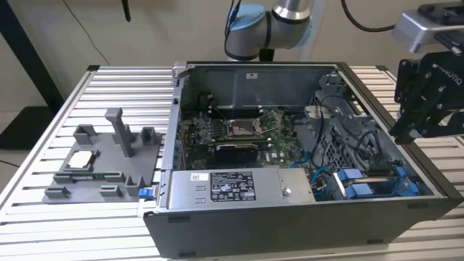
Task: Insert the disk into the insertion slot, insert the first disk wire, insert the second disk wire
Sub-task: 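Insert the second disk wire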
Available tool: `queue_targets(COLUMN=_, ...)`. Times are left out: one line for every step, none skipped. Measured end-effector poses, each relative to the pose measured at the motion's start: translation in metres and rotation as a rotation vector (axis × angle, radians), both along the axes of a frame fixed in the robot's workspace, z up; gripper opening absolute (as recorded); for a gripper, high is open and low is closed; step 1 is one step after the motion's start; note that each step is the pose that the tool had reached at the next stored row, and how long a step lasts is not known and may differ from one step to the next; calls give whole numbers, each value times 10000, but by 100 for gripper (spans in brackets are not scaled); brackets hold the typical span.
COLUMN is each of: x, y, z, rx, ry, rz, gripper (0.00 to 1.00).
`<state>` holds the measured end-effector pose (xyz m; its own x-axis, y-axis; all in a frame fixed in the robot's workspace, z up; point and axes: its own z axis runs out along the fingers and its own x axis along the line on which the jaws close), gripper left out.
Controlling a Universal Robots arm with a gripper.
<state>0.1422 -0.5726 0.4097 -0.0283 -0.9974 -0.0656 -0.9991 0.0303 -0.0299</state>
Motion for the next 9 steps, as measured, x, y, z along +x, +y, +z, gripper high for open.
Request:
queue_targets(x=0, y=0, z=36, rx=-2, ry=1, rz=0, gripper=24)
queue_targets(x=0, y=0, z=71, rx=-3, ry=1, rz=0, gripper=24)
queue_targets(x=0, y=0, z=105, rx=-1, ry=1, rz=0, gripper=24)
queue_targets(x=0, y=0, z=139, rx=-1, ry=2, rz=0, gripper=24)
queue_targets(x=0, y=0, z=172, rx=-2, ry=2, rz=0, gripper=24)
queue_targets(x=0, y=0, z=205, rx=-3, ry=2, rz=0, gripper=24)
queue_targets(x=0, y=0, z=231, rx=-1, ry=2, rz=0, gripper=24)
queue_targets(x=0, y=0, z=254, rx=-1, ry=2, rz=0, gripper=24)
queue_targets(x=0, y=0, z=270, rx=0, ry=2, rz=0, gripper=24)
